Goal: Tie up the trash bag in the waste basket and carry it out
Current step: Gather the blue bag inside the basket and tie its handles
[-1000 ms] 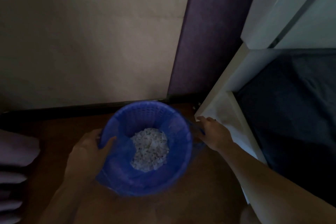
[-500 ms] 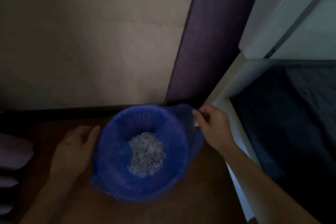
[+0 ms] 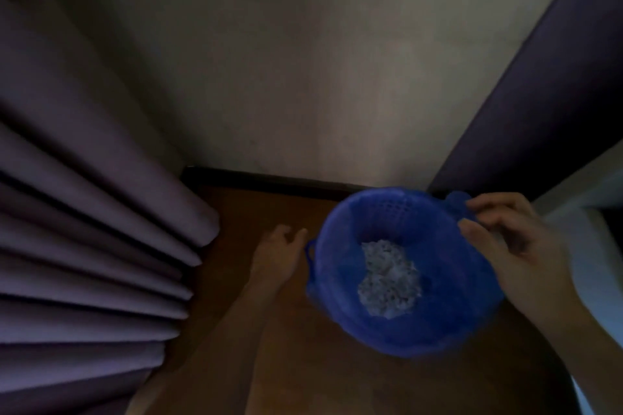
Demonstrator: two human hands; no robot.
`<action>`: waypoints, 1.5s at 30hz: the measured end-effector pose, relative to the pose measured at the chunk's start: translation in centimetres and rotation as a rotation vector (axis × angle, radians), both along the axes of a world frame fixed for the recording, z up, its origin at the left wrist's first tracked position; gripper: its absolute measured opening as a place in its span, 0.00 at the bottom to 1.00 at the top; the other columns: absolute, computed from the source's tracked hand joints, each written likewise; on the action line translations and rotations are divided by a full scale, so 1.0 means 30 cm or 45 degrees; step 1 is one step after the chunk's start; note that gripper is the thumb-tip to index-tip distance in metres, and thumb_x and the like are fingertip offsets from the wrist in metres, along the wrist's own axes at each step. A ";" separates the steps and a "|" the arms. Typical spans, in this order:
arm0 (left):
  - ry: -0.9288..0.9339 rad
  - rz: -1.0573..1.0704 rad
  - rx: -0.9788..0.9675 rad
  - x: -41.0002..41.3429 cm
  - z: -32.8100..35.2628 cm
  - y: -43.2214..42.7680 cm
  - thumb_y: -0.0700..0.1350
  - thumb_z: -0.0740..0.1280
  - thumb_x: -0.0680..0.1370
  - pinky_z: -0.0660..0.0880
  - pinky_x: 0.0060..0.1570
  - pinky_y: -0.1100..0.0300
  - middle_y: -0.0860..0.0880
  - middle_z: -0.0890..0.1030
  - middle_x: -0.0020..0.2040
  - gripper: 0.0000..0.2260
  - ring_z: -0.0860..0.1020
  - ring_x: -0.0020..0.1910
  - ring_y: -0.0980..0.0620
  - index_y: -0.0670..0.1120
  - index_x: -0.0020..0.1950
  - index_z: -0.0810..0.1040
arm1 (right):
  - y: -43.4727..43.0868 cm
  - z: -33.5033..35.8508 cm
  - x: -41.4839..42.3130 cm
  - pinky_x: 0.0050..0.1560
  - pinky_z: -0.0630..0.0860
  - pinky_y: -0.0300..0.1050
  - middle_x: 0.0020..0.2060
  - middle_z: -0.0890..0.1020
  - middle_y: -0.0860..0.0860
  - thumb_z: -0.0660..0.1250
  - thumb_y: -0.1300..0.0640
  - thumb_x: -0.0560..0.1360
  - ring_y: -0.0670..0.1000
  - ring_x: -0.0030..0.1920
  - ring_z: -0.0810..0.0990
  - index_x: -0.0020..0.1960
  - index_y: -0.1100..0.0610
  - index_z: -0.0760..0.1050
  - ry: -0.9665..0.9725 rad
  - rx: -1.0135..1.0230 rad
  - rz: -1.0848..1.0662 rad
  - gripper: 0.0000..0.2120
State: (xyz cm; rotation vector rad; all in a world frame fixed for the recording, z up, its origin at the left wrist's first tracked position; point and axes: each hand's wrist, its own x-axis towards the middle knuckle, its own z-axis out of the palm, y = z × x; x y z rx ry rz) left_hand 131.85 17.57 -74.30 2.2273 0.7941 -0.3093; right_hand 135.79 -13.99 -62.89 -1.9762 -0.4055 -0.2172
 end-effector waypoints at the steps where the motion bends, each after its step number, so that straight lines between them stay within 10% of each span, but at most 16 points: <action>1: 0.068 0.115 -0.200 -0.014 0.008 -0.016 0.62 0.60 0.78 0.73 0.63 0.49 0.43 0.80 0.62 0.23 0.77 0.61 0.42 0.48 0.63 0.78 | 0.007 0.002 0.000 0.53 0.72 0.31 0.50 0.78 0.47 0.68 0.39 0.72 0.40 0.53 0.79 0.38 0.46 0.76 -0.013 -0.025 0.004 0.12; 6: 0.124 0.500 -1.016 -0.030 0.057 -0.093 0.62 0.65 0.77 0.78 0.34 0.58 0.48 0.83 0.39 0.19 0.81 0.38 0.50 0.48 0.45 0.83 | 0.017 0.011 -0.004 0.50 0.71 0.28 0.51 0.77 0.42 0.67 0.42 0.71 0.37 0.52 0.78 0.38 0.46 0.74 -0.037 -0.120 -0.002 0.09; 11: -0.126 0.342 -0.651 -0.001 0.058 -0.091 0.47 0.70 0.77 0.79 0.41 0.60 0.48 0.84 0.43 0.07 0.82 0.44 0.50 0.45 0.46 0.84 | 0.002 0.026 -0.015 0.47 0.69 0.25 0.50 0.76 0.38 0.66 0.41 0.71 0.36 0.50 0.77 0.38 0.53 0.75 -0.067 -0.252 -0.052 0.14; 19: -0.467 0.316 -0.365 0.004 0.175 -0.093 0.51 0.64 0.80 0.71 0.33 0.61 0.49 0.81 0.37 0.10 0.78 0.34 0.52 0.46 0.44 0.79 | -0.035 0.031 -0.002 0.39 0.71 0.41 0.37 0.75 0.49 0.64 0.51 0.80 0.46 0.39 0.76 0.42 0.56 0.74 -0.021 -0.219 -0.369 0.11; 24: -0.578 0.322 -0.518 0.018 0.239 -0.124 0.52 0.65 0.79 0.74 0.36 0.57 0.51 0.81 0.35 0.11 0.78 0.35 0.53 0.48 0.41 0.81 | 0.003 0.031 -0.010 0.31 0.73 0.48 0.28 0.77 0.54 0.61 0.51 0.82 0.54 0.28 0.77 0.41 0.53 0.74 0.199 -0.021 -0.342 0.13; 31: -0.520 0.334 -0.621 0.047 0.288 -0.128 0.48 0.69 0.77 0.70 0.27 0.62 0.49 0.80 0.32 0.08 0.76 0.27 0.56 0.47 0.39 0.82 | 0.024 0.003 0.031 0.37 0.70 0.35 0.41 0.82 0.50 0.63 0.52 0.81 0.47 0.43 0.80 0.50 0.54 0.78 0.234 -0.169 -0.462 0.08; 39: -0.825 -0.167 -0.816 0.021 0.418 -0.198 0.41 0.64 0.81 0.61 0.23 0.64 0.49 0.67 0.28 0.07 0.64 0.24 0.56 0.44 0.43 0.75 | 0.055 0.091 -0.028 0.41 0.72 0.34 0.38 0.81 0.40 0.61 0.56 0.82 0.43 0.39 0.80 0.52 0.54 0.79 0.093 -0.118 0.150 0.08; 45: -0.733 -0.519 -0.637 -0.030 0.471 -0.124 0.41 0.68 0.78 0.74 0.32 0.60 0.42 0.75 0.34 0.05 0.73 0.31 0.51 0.40 0.47 0.77 | -0.011 0.175 -0.095 0.31 0.76 0.42 0.27 0.77 0.49 0.63 0.47 0.78 0.47 0.26 0.78 0.45 0.54 0.79 0.052 -0.122 0.382 0.12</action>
